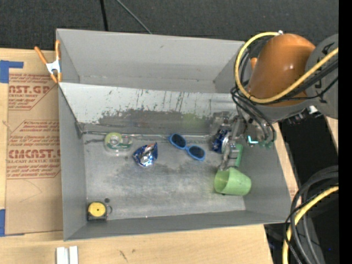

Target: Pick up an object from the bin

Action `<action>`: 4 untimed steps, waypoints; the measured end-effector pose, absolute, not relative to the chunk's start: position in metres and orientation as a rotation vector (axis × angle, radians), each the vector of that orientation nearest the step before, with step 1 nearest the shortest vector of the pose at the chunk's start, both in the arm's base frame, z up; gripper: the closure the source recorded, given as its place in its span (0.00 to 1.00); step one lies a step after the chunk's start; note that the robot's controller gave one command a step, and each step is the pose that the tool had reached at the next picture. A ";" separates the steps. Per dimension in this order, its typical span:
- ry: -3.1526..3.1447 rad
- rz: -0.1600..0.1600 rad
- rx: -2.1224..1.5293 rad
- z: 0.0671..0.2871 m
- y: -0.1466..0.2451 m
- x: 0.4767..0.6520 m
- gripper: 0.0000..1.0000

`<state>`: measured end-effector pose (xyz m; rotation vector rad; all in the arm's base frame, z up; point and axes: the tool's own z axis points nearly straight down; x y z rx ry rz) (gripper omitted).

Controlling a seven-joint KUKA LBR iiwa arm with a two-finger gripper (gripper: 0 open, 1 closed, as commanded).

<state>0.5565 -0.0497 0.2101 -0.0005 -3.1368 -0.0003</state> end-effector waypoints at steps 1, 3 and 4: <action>-3.122 -0.002 -0.330 0.066 -0.024 0.589 0.00; -3.136 0.000 -0.274 0.156 -0.012 0.549 1.00; -3.141 -0.002 -0.265 0.239 -0.006 0.548 1.00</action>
Offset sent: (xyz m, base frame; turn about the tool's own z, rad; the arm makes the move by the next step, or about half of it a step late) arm 0.0333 0.0240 -0.1401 0.2118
